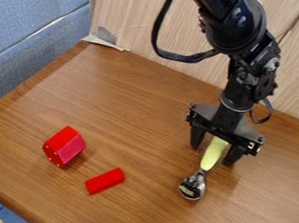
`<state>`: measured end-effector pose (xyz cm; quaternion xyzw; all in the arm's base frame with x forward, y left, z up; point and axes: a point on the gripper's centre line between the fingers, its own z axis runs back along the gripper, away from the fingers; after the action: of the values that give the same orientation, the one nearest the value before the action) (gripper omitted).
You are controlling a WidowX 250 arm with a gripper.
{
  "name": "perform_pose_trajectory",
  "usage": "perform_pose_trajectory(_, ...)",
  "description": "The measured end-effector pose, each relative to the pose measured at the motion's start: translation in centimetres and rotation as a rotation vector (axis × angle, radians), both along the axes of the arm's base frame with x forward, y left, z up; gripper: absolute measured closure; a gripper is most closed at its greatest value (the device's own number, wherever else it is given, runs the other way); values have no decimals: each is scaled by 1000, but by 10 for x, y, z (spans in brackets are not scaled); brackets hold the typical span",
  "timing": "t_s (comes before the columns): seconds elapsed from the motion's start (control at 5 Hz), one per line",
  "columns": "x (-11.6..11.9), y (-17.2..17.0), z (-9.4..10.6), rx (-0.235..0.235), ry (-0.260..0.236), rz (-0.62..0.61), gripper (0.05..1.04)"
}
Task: Took the yellow spoon to the right side of the table
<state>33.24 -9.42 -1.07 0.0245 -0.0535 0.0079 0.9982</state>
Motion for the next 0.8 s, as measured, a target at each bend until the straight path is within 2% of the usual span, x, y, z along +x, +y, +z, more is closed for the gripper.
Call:
perform_pose_trajectory(0.2, -2, 2, 1, 3, 4, -20, 79)
perform_pose_trajectory(0.4, -2, 6, 24, -17, -47, -24, 83)
perform_pose_trajectory(0.8, -7, 18, 87, -82, -206, -46, 83)
